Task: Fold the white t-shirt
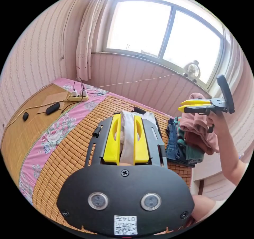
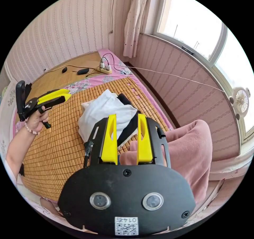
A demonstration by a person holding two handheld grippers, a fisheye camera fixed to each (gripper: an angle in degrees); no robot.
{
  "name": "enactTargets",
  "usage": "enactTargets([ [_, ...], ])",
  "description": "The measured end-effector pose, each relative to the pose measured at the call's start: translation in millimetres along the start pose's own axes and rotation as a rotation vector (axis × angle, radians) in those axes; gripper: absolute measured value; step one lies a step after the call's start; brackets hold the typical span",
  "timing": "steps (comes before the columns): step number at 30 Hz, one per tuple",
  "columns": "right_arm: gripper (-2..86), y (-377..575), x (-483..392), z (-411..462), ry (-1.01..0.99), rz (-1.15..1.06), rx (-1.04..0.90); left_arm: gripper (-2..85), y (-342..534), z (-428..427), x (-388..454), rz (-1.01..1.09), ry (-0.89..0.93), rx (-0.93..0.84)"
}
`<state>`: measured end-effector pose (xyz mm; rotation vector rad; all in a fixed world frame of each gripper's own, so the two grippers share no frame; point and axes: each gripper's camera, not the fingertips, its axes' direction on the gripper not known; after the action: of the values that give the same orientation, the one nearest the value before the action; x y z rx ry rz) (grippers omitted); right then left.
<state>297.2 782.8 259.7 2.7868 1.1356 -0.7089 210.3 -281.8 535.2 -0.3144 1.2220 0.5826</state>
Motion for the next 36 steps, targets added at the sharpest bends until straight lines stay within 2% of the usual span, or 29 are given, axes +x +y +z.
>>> enactTargets([
  [4, 9.5, 80.8, -67.6, -30.0, -0.132, -0.119, 0.130, 6.8, 74.9, -37.9, 11.1, 0.054, 0.015, -0.096],
  [8, 8.2, 167.2, -138.8, -27.0, -0.282, -0.150, 0.104, 6.6, 156.1, -102.9, 27.9, 0.091, -0.081, -0.195],
  [11, 8.0, 222.1, -221.8, -34.6, -0.350, -0.222, 0.034, 6.3, 221.0, -173.6, 36.1, -0.009, -0.218, -0.280],
  [15, 8.0, 260.6, -346.3, -66.7, -0.474, -0.440, 0.061, 6.3, 290.1, -270.5, 39.7, -0.180, -0.455, -0.348],
  [18, 7.7, 271.9, -418.8, -99.1, -0.589, -0.603, 0.166, 6.7, 335.7, -331.1, 47.3, -0.271, -0.574, -0.366],
  [24, 9.8, 284.2, -534.8, -176.1, -0.766, -0.848, 0.218, 7.0, 412.3, -449.6, 86.1, -0.414, -0.707, -0.277],
  [29, 12.3, 304.8, -622.7, -229.5, -0.794, -0.986, 0.175, 7.1, 479.4, -551.9, 111.0, -0.577, -0.677, -0.088],
  [31, 13.8, 310.9, -665.8, -253.7, -0.792, -1.076, 0.187, 7.1, 535.6, -609.1, 121.0, -0.715, -0.675, 0.066],
  [36, 15.6, 309.5, -761.8, -301.7, -0.766, -1.292, 0.236, 7.7, 663.6, -699.3, 139.3, -0.977, -0.764, 0.195],
])
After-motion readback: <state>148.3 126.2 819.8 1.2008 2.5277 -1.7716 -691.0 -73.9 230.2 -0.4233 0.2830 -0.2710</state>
